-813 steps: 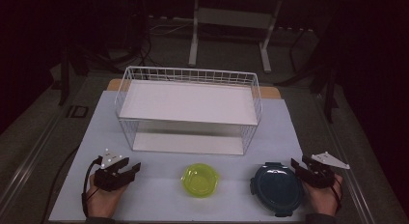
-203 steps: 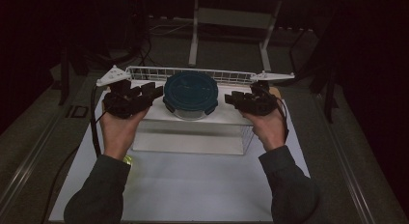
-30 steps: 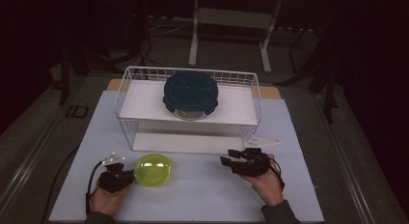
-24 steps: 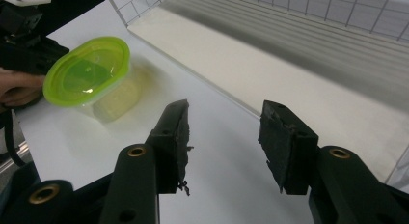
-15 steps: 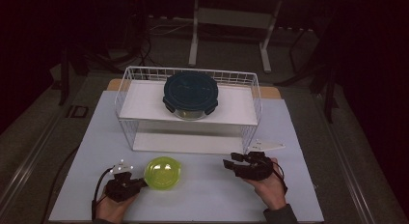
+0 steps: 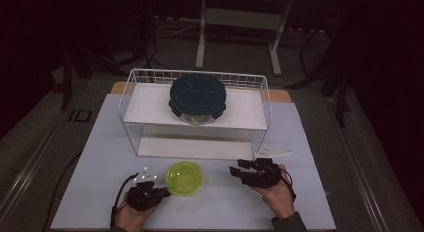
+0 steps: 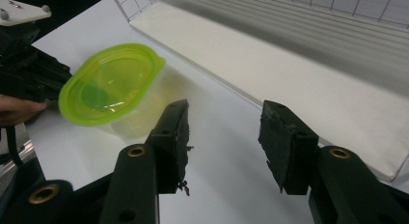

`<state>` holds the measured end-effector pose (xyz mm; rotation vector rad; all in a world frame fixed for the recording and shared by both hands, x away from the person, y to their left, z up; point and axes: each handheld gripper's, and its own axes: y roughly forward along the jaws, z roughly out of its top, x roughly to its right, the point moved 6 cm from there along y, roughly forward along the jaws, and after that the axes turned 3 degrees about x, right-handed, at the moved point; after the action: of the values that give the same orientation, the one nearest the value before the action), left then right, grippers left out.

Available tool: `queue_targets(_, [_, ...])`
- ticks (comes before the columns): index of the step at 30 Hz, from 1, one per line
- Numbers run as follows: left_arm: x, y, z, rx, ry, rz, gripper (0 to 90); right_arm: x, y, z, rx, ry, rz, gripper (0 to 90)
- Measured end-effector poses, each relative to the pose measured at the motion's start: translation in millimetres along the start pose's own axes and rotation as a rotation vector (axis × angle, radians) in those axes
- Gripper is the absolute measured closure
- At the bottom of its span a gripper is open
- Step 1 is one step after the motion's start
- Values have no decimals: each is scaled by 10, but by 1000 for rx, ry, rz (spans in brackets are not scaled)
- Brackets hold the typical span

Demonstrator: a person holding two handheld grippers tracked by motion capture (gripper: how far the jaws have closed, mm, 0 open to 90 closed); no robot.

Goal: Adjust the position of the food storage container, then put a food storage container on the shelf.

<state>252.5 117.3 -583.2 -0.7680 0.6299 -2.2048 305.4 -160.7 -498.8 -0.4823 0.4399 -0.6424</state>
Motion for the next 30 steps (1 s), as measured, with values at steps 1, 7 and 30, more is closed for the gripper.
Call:
queue_targets(1, [11,27,19,3,-4,-1,896,1,1,-2,0,1,0,527])
queue_targets(7, [13,157,123,17,-20,-1,896,12,-8,-10,0,5,-2,527])
queue_targets(30, [-264,-192,314,147,-89,43,745,25,33,-47,3,42,29,524])
